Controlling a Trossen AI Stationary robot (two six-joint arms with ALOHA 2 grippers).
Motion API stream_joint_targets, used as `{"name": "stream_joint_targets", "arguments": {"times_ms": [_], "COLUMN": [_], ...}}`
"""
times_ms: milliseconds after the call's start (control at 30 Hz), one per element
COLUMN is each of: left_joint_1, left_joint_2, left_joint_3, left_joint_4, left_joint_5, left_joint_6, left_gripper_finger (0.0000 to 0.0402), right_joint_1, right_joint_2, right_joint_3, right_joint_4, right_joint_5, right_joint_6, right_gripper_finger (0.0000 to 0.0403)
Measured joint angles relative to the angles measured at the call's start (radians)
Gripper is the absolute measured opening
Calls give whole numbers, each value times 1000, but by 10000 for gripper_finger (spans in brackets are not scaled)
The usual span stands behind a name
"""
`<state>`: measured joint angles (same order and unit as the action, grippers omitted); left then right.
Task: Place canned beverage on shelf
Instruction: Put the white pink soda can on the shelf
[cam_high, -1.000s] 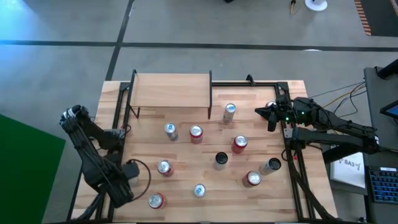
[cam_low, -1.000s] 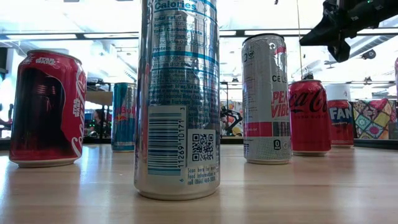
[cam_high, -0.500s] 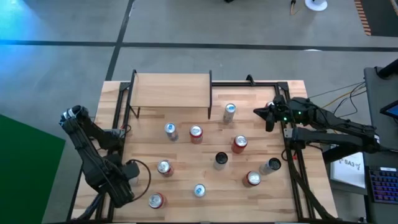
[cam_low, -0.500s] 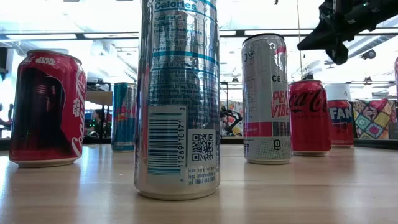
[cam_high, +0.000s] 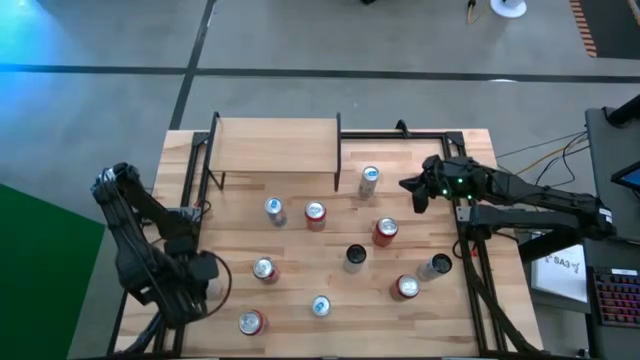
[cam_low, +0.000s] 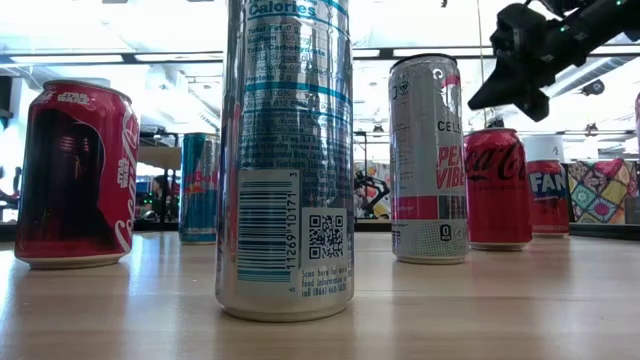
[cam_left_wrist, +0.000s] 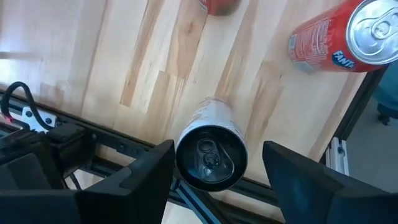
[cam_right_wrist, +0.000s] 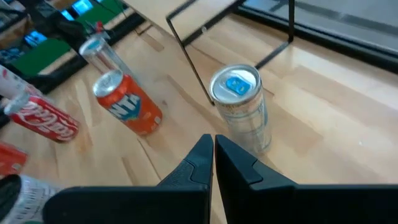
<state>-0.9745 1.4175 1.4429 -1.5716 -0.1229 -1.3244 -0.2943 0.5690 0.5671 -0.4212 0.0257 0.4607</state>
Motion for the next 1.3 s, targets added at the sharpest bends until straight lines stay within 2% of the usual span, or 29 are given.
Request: {"name": "stream_joint_targets", "arguments": {"times_ms": [467, 567, 700, 900, 1133, 1300], "left_joint_1": [-1, -1, -2, -1, 12, 26], "left_joint_2": [-12, -12, -12, -7, 50, 73], "left_joint_3": [-1, -1, -1, -2, -1, -2], "left_joint_4": [12, 41, 36, 165, 129, 156], "left_joint_5": [-22, -18, -16, -40, 31, 92], "left_joint_6": [-3, -3, 8, -1, 33, -27], "left_gripper_finger": [235, 257, 312, 382, 398, 398], "right_joint_1": [0, 0, 0, 0, 0, 0], "right_joint_2": [-3, -3, -3, -3, -3, -3], "right_joint_3": [0, 0, 0, 0, 0, 0], "right_joint_4": [14, 14, 14, 14, 14, 14], "right_joint_5": [1, 1, 1, 1, 1, 1], "right_joint_6": [0, -7, -8, -8, -8, -4], "right_gripper_finger": [9, 9, 9, 9, 9, 9]}}
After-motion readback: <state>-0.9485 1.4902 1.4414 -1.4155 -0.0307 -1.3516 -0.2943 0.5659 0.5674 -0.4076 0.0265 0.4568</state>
